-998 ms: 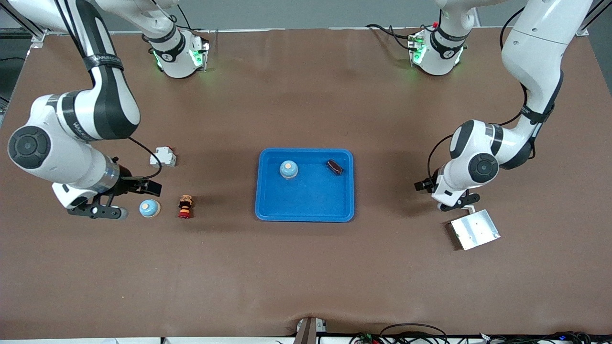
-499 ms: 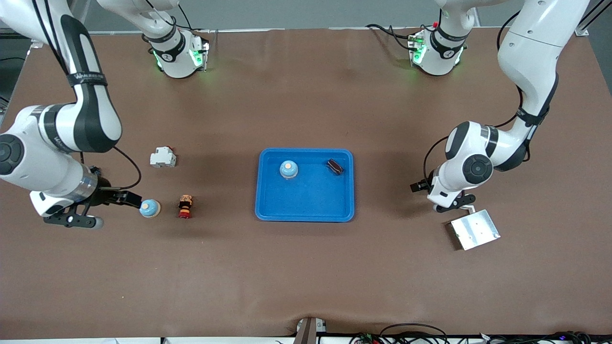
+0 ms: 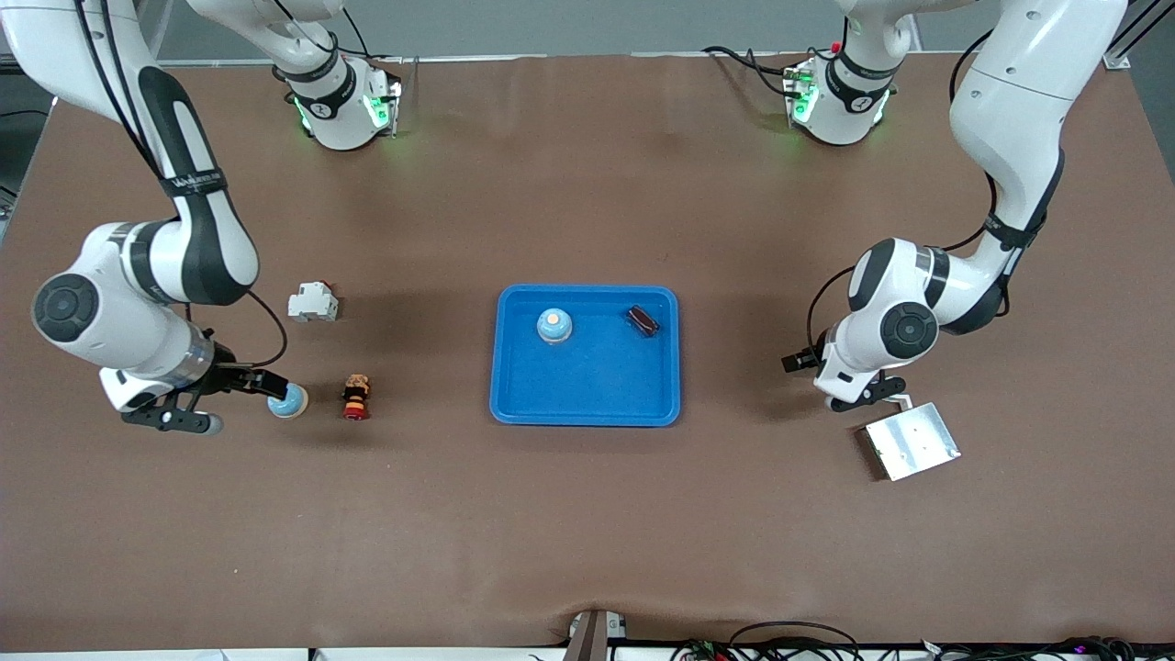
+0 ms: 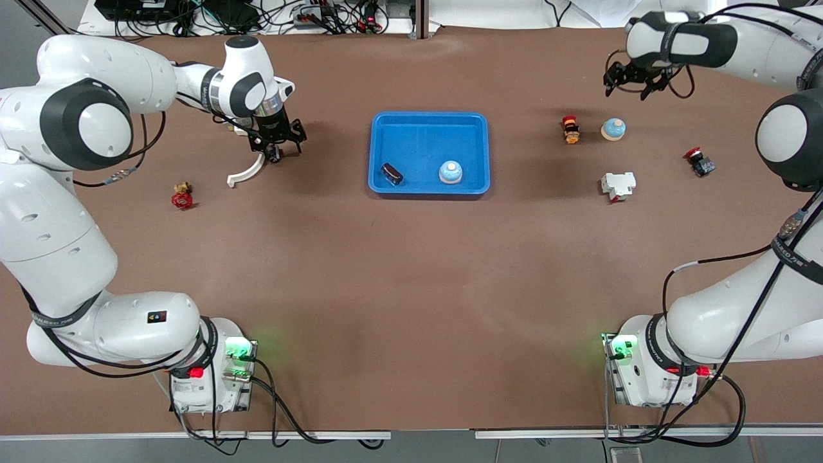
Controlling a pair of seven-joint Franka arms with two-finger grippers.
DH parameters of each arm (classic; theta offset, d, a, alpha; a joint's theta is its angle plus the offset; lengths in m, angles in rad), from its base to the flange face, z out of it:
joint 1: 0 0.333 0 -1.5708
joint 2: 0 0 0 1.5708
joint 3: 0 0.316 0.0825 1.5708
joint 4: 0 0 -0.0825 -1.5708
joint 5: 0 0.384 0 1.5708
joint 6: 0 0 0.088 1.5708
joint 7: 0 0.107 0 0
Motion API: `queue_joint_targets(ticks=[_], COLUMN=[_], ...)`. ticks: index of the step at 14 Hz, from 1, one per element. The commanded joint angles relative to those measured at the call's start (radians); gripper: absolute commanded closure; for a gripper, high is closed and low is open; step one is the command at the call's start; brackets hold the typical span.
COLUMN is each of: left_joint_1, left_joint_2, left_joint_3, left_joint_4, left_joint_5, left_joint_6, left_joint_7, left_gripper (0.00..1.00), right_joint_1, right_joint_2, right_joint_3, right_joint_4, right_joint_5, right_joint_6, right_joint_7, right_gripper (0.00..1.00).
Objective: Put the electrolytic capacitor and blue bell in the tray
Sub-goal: 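Grasp the second capacitor with the left gripper while the right gripper grasps the button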
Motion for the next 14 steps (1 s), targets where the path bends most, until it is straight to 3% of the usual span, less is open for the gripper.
queue_joint_targets(ticks=[1, 10, 11, 14], left_joint_1=[0.002, 0.009, 0.009, 0.008], left_joint_2=[0.009, 0.016, 0.016, 0.016], left_joint_3=[0.0, 0.003, 0.003, 0.003], left_joint_4=[0.015, 0.017, 0.017, 0.018], left_joint_5=[0.025, 0.037, 0.037, 0.037], left_joint_6=[0.004, 0.002, 0.002, 0.002], left_joint_7=[-0.019, -0.021, -0.022, -0.054], left_gripper=[0.0, 0.0, 0.06, 0.52], right_joint_1=[-0.006, -0.018, -0.026, -0.036], right_joint_2=[-0.021, 0.053, 0.069, 0.09], right_joint_3=[0.012, 0.009, 0.009, 0.007], right_joint_4=[-0.078, -0.099, -0.099, -0.096], right_joint_5=[0.006, 0.005, 0.005, -0.012], right_joint_6=[0.074, 0.186, 0.21, 0.221], right_joint_7=[0.008, -0.005, -0.008, -0.01], right_gripper=[0.0, 0.0, 0.0, 0.0])
